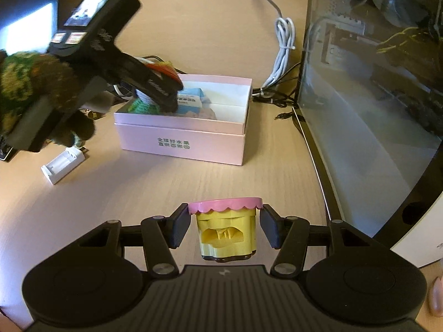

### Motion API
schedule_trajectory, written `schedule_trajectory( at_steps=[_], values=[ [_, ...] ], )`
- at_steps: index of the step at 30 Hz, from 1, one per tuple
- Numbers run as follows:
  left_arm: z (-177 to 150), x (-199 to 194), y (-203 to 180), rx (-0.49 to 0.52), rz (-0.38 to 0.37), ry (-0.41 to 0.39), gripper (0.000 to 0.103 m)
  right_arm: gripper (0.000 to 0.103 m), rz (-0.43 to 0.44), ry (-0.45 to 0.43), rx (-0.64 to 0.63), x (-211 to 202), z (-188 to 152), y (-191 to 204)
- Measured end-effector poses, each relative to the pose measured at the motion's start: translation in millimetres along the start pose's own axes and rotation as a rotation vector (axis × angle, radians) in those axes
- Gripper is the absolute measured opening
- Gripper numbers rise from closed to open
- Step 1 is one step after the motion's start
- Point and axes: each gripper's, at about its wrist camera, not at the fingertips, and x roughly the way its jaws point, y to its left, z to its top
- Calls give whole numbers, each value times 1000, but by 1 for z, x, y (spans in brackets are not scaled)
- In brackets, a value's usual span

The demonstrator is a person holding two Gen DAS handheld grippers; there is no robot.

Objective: Organize objects
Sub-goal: 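Lower the crocheted doll into the pink box and open the left tool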

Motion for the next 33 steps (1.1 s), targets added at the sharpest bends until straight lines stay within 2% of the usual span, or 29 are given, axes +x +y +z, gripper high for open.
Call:
schedule_trajectory(
  at_steps=[4,7,10,11,12,14,15,16,18,20,22,25,29,31,33],
  values=[
    [4,-18,16,-55,-84,-40,69,55,1,-2,3,5,5,-1],
    [15,-17,24,-94,-174,29,69,55,7,1,-7,11,10,2],
    [26,-23,39,-196,-207,25,69,55,15,-10,-22,11,13,6],
    [29,-26,40,-196,-200,19,69,55,19,-14,-24,10,14,7],
    [33,-28,38,-163,-180,22,69,55,22,-14,-24,10,14,7],
    [38,-22,23,-1,-118,79,69,55,22,-7,-26,12,13,7],
    [36,-17,19,37,-120,100,69,55,21,0,-25,13,13,7],
    [32,-13,18,28,-142,114,69,55,21,7,-21,15,12,7],
    [25,0,25,-94,-219,124,69,55,21,19,-14,17,10,6],
    [18,18,29,-215,-255,138,69,55,21,27,-9,18,8,7],
    [14,32,24,-223,-227,134,67,55,21,32,-15,18,6,9],
    [12,44,9,-125,-136,120,67,55,10,30,-27,14,3,10],
    [9,34,12,-105,-143,32,67,55,-4,46,7,12,-2,2],
    [6,29,10,-54,-106,1,68,55,-8,58,17,13,-4,-1],
    [3,28,3,31,-45,28,68,55,-9,64,18,14,-6,-2]
  ],
)
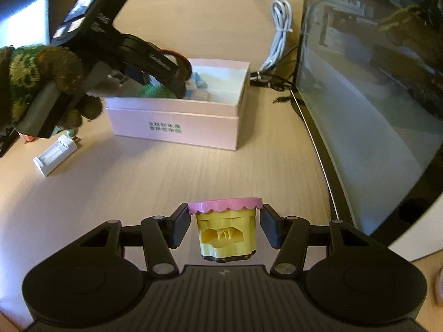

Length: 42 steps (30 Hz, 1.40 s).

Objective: Organize objects
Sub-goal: 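Lower the crocheted doll into the pink box and open the left tool, then grasp wooden stick toy with left tool while right tool releases cupcake into box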

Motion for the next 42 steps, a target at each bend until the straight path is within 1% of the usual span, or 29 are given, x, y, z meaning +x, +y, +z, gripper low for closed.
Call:
schedule_trajectory(
  at_steps=[2,3,4,5,7,9,12,14,17,18,20,21,22,24,25,26,27,30,31,32,34,36,37,38,40,42],
  values=[
    [-2,-2,-7,77,31,30,68,55,4,1,-3,1,0,0],
    [-4,-4,-9,101,28,46,67,55,7,1,-5,1,1,1],
    [-4,-6,-9,111,21,60,62,55,10,0,-8,2,1,3],
    [-3,-9,-7,103,13,78,62,55,13,-2,-13,2,2,4],
    [0,-16,3,48,-28,104,62,55,20,-10,-25,2,3,8],
    [3,-26,14,-14,-59,98,62,55,27,-22,-31,1,7,9],
    [0,-50,32,-113,-97,53,61,55,31,-59,-25,-2,19,7],
    [-7,-69,49,-195,-116,5,61,55,37,-113,-19,-5,36,6],
    [-34,-96,69,-321,-122,-64,61,55,24,-232,-25,-7,75,9],
    [-46,-103,73,-349,-116,-76,61,55,21,-272,-23,-6,90,11],
    [-72,-113,80,-374,-82,-82,61,56,32,-338,-13,1,120,14],
    [-85,-115,83,-373,-64,-76,61,58,39,-343,-5,7,133,15],
    [-98,-118,85,-365,-43,-68,61,62,43,-335,3,13,144,15],
    [-128,-124,91,-347,3,-39,61,63,58,-335,11,17,153,19],
    [-142,-126,95,-349,19,-24,61,70,69,-339,4,15,153,21],
    [-155,-127,101,-363,27,-5,61,80,77,-343,1,13,148,23],
    [-165,-127,105,-380,29,12,61,83,85,-339,0,13,142,26],
    [-191,-129,123,-433,53,43,61,85,116,-266,-14,14,117,40],
    [-195,-132,129,-445,68,37,61,85,119,-236,-21,16,107,44],
    [-197,-134,136,-449,91,15,61,85,118,-212,-27,18,100,48],
    [-191,-137,150,-409,129,-27,61,85,117,-168,-39,18,86,57],
    [-179,-135,166,-335,180,-53,61,85,117,-133,-48,19,77,64],
    [-173,-132,174,-308,186,-62,61,85,115,-122,-50,19,74,66],
    [-168,-126,183,-290,189,-66,61,85,113,-113,-53,19,71,70],
    [-158,-110,202,-271,185,-47,61,85,101,-104,-58,18,66,76],
    [-153,-87,219,-284,130,5,61,85,86,-103,-65,13,62,84]
  ],
)
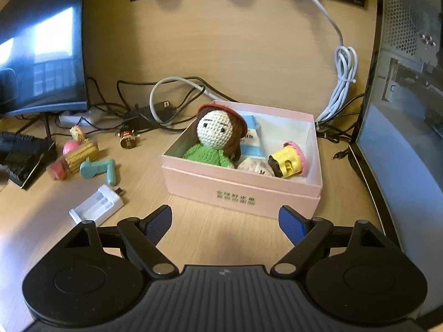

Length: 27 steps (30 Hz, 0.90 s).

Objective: Organize objects
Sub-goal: 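Grasp wooden stick toy with left tool while right tool releases cupcake into box, then carry wooden stick toy with left tool while right tool grasps small figurine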

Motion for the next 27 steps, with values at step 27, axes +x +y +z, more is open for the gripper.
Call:
schedule_trajectory(
  at_steps=[27],
  values=[
    [-102,-92,37,-332,-138,60,26,85,301,8,-164,94,72,147]
  ],
)
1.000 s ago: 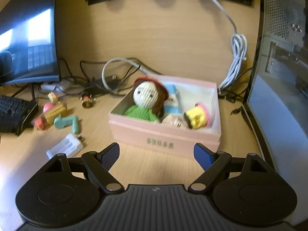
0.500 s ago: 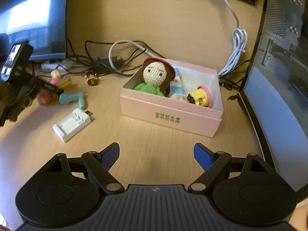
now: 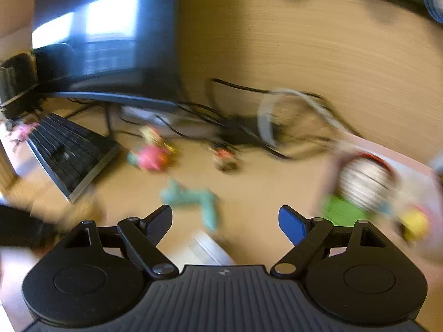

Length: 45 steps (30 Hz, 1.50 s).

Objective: Organize objects
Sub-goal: 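Carry wooden stick toy with left tool while right tool grasps small figurine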

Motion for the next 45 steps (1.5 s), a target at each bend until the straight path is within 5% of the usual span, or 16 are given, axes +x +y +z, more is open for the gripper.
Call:
schedule_trajectory(
  at_steps=[5,9,12,13,17,25,27,30,31,35,42,45],
  values=[
    [-14,-35,28,-16,19,-4,26,85,36,-32,-46,83,37,59],
    [-15,-51,54,-35,62,-13,26,80,-15,-32,-56,140,54,95],
    [-15,-53,68,-46,64,-17,26,56,-44,-7,-65,169,59,105],
    [-15,-53,71,-43,60,-18,26,39,-41,6,-65,174,60,105],
    [-18,-52,73,-35,28,-19,26,19,-21,30,-72,162,51,98],
    [-8,-27,64,-21,-91,-2,26,19,-1,101,-243,68,-13,82],
    [-5,-20,58,-13,-113,5,26,25,-8,90,-242,44,-19,75],
    [-2,-15,50,0,-138,6,26,50,-48,37,-182,25,-11,58],
    [-2,-15,48,4,-142,5,26,57,-62,23,-161,25,-4,53],
    [-8,-21,46,3,-124,5,26,57,-128,18,-70,56,25,26],
    [-20,-44,51,-47,-50,-5,26,57,-200,132,19,150,57,-6],
    [-23,-47,48,-68,-37,-2,26,35,-184,191,16,158,53,-7]
  ],
)
